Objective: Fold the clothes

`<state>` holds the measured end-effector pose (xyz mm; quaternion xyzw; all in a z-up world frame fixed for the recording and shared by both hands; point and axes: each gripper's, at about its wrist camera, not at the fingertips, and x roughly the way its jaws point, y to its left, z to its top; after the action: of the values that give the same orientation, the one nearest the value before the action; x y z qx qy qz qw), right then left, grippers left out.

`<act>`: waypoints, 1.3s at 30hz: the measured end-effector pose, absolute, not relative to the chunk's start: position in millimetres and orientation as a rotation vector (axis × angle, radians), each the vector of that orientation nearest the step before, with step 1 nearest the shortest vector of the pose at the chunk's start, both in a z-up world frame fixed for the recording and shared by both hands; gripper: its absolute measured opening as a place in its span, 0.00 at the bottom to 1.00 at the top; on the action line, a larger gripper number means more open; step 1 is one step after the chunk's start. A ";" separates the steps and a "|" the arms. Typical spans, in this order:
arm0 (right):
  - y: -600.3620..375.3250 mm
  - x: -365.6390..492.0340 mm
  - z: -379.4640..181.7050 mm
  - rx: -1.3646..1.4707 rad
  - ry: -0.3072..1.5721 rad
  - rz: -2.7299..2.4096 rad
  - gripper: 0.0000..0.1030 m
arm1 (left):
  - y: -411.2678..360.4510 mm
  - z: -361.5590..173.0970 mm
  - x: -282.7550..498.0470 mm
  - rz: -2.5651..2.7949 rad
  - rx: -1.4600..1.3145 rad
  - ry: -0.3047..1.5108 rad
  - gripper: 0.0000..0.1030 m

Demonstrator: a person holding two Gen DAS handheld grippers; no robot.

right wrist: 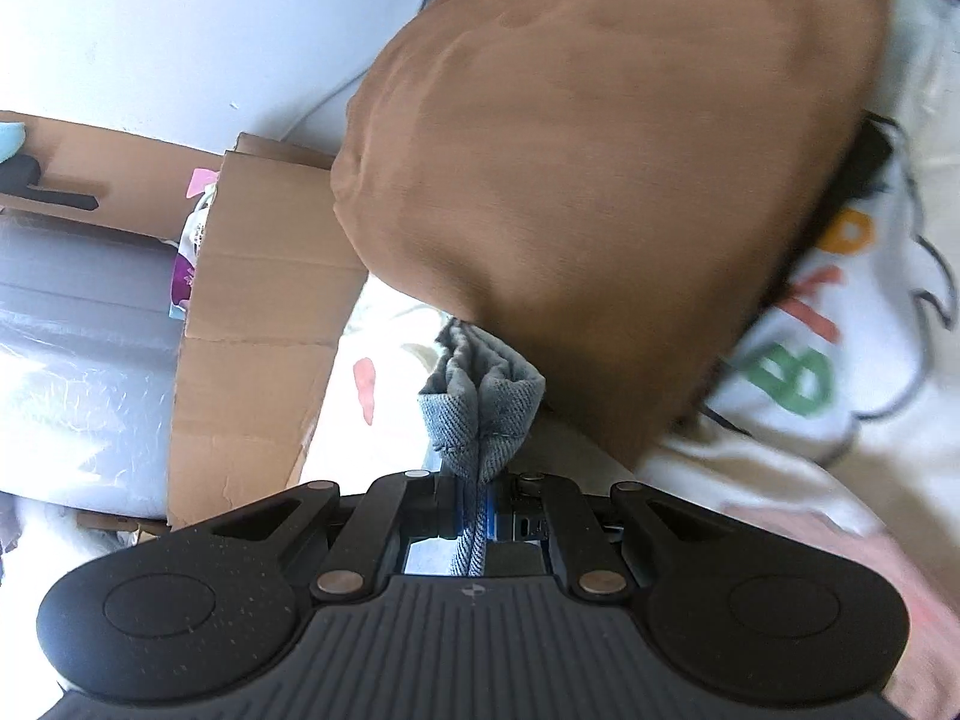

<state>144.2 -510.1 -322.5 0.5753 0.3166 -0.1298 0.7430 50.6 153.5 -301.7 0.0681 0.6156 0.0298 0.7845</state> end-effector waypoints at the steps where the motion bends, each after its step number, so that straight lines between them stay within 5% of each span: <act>1: -512.8 112.6 -326.6 1.267 0.694 -0.286 0.05 | 154.0 -301.8 50.1 0.065 0.152 1.334 0.13; 26: -497.6 0.0 -296.9 1.214 0.762 -0.393 0.05 | 171.8 -295.9 66.2 -0.021 0.141 1.339 0.12; 39: -511.2 -55.9 -333.9 1.218 0.856 -0.427 0.05 | 164.2 -313.2 76.0 0.003 0.186 1.413 0.12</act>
<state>-55.9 -511.2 -333.9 0.5498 0.3865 -0.1930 0.7149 76.0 164.2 -313.2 0.0851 0.6480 0.0016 0.7568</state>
